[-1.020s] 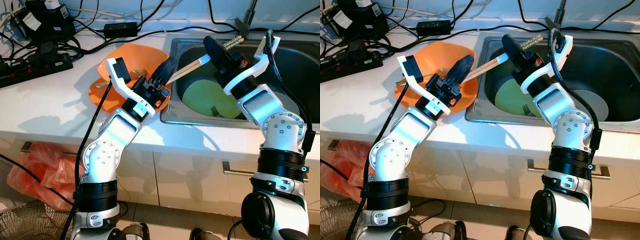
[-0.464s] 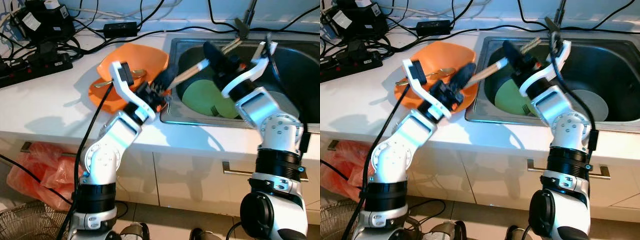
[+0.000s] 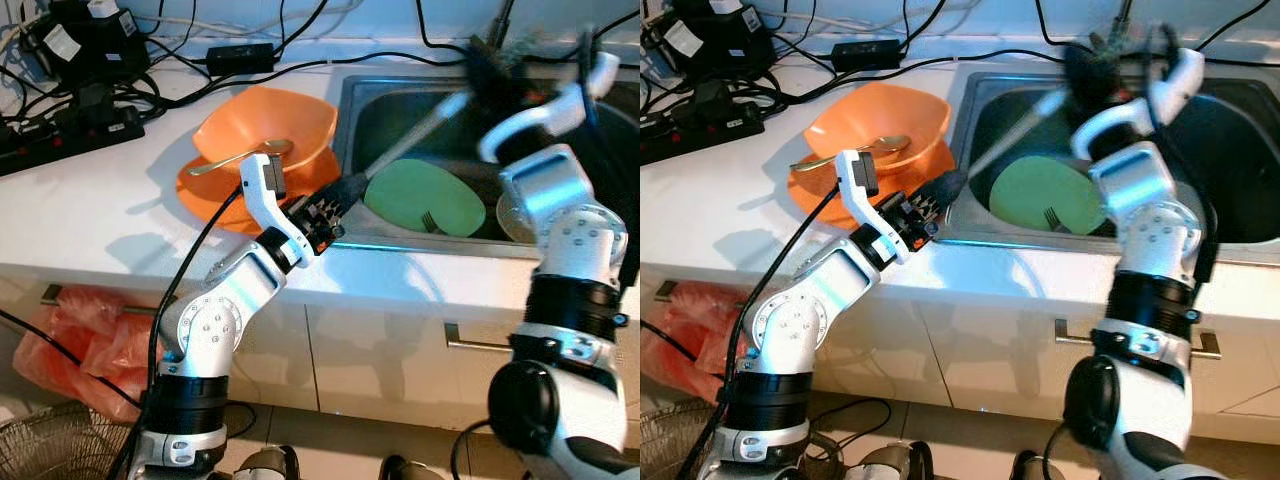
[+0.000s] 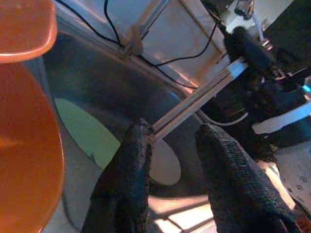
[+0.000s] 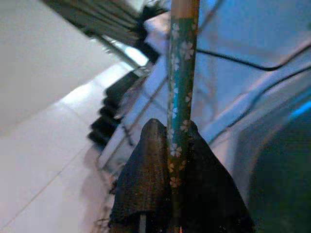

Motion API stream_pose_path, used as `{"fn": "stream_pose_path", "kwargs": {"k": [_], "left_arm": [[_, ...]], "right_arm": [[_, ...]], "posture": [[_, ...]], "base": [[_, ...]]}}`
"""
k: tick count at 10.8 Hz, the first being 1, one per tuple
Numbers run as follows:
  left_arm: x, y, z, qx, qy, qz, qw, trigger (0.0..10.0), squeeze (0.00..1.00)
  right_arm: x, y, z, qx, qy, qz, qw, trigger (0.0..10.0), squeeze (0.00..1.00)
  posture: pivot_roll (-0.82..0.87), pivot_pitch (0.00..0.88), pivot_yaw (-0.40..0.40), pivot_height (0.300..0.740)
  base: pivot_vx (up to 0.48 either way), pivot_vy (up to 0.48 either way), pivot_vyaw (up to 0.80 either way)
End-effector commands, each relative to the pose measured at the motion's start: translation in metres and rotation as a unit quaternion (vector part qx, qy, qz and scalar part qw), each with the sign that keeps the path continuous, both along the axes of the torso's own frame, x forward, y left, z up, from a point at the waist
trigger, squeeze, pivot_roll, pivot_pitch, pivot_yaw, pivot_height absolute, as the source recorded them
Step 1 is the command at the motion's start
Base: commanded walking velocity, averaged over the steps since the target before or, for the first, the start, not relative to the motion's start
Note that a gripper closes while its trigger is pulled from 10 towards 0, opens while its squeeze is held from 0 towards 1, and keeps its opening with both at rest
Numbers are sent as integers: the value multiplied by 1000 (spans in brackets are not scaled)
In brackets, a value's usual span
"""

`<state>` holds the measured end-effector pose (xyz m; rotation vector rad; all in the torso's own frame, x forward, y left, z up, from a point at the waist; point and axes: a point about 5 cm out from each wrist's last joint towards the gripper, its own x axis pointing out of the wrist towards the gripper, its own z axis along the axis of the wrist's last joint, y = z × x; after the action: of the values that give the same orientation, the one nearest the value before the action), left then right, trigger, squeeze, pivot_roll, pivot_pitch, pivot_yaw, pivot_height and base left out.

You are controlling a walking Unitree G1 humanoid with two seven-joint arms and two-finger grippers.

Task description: Kitchen organization

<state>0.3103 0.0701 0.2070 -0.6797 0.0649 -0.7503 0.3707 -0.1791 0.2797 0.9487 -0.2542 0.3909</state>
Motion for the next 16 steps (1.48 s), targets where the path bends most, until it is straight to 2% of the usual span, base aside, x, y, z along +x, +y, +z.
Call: {"fn": "stream_pose_path", "kwargs": {"k": [1, 5, 6, 7, 8, 9, 10, 11, 12, 14, 16], "left_arm": [[-2, -2, 1, 14, -8, -3, 1000, 10000, 1000], [-9, -5, 0, 58, -35, -17, 998, 10000, 1000], [-10, -6, 1, 70, -45, -23, 996, 10000, 1000], [-13, -8, 1, 90, -58, -33, 994, 10000, 1000], [-15, -9, 0, 100, -66, -39, 992, 10000, 1000], [-17, -9, 0, 121, -79, -44, 989, 10000, 1000], [-18, -9, -1, 130, -83, -46, 987, 10000, 1000], [-20, -9, -3, 153, -95, -53, 982, 10000, 1000], [-21, -8, -5, 181, -104, -57, 976, 10000, 1000], [-23, -6, -6, 190, -108, -58, 974, 10000, 1000], [-24, -7, -7, 198, -113, -59, 972, 10000, 1000]], "right_arm": [[2, -2, 3, -6, 2, -14, 1000, 0, 0], [12, -19, -3, -79, 17, -87, 993, 0, 0], [15, -20, -7, -127, 19, -104, 986, 0, 0], [19, -20, -14, -208, 20, -129, 969, 0, 0], [24, -18, -19, -260, 15, -134, 956, 0, 0], [29, -11, -33, -346, 19, -121, 930, 0, 0], [30, -7, -43, -410, 18, -112, 905, 0, 0], [31, -2, -57, -457, 20, -79, 886, 0, 0], [31, 3, -69, -510, 9, -46, 859, 10000, 0], [31, 7, -77, -541, 3, -23, 841, 10000, 0], [33, 16, -84, -522, 16, 7, 853, 10000, 0]], "posture": [[31, 132, 83, 740], [40, 135, 80, 740], [41, 136, 82, 740], [45, 137, 83, 740], [46, 137, 83, 740], [50, 143, 84, 740], [51, 143, 85, 740], [58, 149, 89, 740], [63, 153, 92, 740], [66, 157, 94, 740], [68, 159, 94, 740]], "base": [[0, 0, 0], [0, 0, 0], [0, 0, 0], [0, 0, 0], [0, 0, 0], [0, 0, 0], [0, 0, 0], [0, 0, 0], [0, 0, 0], [0, 0, 0], [0, 0, 0]]}}
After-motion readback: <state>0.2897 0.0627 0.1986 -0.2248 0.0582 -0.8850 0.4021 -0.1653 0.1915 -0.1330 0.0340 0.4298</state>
